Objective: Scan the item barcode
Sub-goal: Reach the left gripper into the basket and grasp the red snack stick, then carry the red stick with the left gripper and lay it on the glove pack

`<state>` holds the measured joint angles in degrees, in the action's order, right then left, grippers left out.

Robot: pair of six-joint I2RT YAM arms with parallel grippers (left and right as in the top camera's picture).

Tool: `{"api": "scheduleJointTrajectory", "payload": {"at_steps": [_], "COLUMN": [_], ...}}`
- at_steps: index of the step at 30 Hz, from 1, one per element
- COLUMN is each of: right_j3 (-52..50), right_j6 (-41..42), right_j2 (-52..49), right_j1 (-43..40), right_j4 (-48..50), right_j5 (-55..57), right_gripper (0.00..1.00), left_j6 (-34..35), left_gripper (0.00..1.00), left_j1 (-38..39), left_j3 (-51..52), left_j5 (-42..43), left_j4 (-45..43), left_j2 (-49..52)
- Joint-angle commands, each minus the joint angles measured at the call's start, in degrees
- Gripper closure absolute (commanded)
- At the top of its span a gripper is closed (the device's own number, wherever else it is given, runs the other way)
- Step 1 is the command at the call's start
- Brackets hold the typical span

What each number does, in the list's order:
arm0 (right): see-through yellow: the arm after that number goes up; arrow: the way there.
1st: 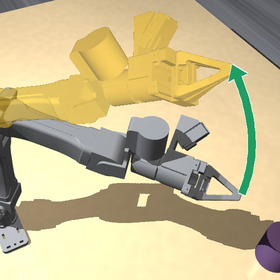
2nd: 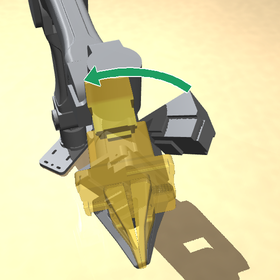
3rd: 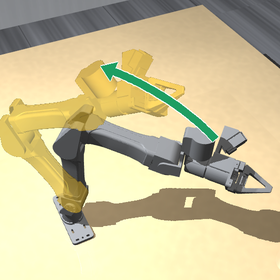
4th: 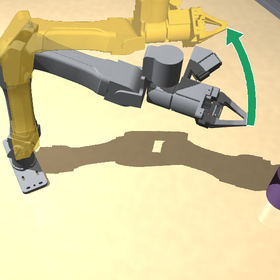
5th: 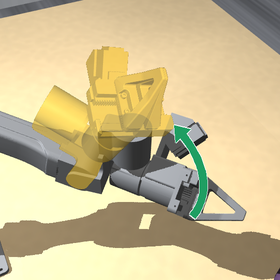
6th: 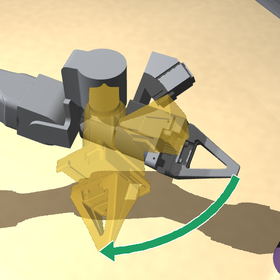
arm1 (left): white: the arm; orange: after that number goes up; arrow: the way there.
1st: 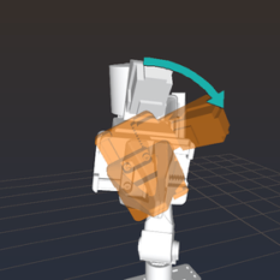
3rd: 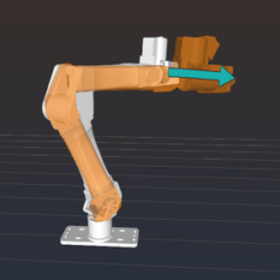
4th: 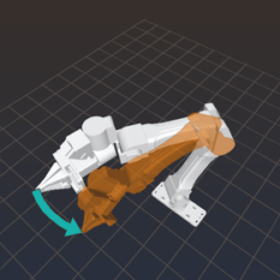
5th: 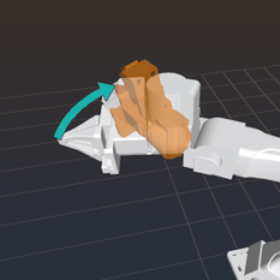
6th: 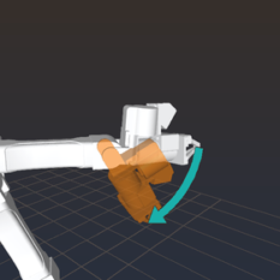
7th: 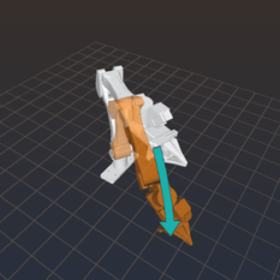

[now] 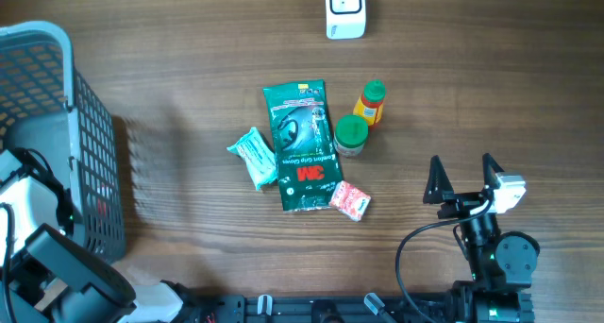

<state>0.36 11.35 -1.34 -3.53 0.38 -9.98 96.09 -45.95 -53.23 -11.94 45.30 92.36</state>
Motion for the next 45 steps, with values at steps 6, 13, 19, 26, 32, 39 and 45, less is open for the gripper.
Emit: {"api": "scheduleJointTrajectory", "payload": {"at_steps": [6, 13, 19, 26, 32, 39, 45], "right_j3": [-0.1, -0.1, -0.1, -0.1, -0.1, -0.1, -0.1], "right_j6": [0.7, 0.7, 0.7, 0.7, 0.7, 0.7, 0.7], "right_j2": [0.0, 0.0, 0.0, 0.0, 0.0, 0.0, 0.0], "right_j1": [-0.2, -0.2, -0.2, -0.2, -0.2, -0.2, -0.2], "right_j4": [0.2, 0.2, 0.2, 0.2, 0.2, 0.2, 0.2], "right_j5": [1.0, 1.0, 1.0, 1.0, 1.0, 1.0, 1.0], "right_gripper": [0.00, 0.00, 0.00, 0.00, 0.00, 0.00, 0.00], "left_j6": [-12.8, -14.7, -11.2, -8.6, -8.6, -8.7, -8.7], "left_gripper": [0.01, 0.00, 0.03, 0.25, 0.87, 0.96, 0.96], "left_j1": [-2.7, -2.8, -2.8, -2.8, -2.7, -2.6, -2.6], "left_j3": [-4.6, -5.9, -6.4, -2.0, 1.2, 1.2, 1.2], "left_j5": [-3.0, 8.6, 8.8, 0.5, 0.6, 6.2, 6.3], "left_j4": [-9.3, -2.4, -0.8, 0.0, 0.7, 3.0, 2.3], "left_j2": [4.1, 4.1, 4.1, 4.8, 5.9, 5.9, 5.9]}}
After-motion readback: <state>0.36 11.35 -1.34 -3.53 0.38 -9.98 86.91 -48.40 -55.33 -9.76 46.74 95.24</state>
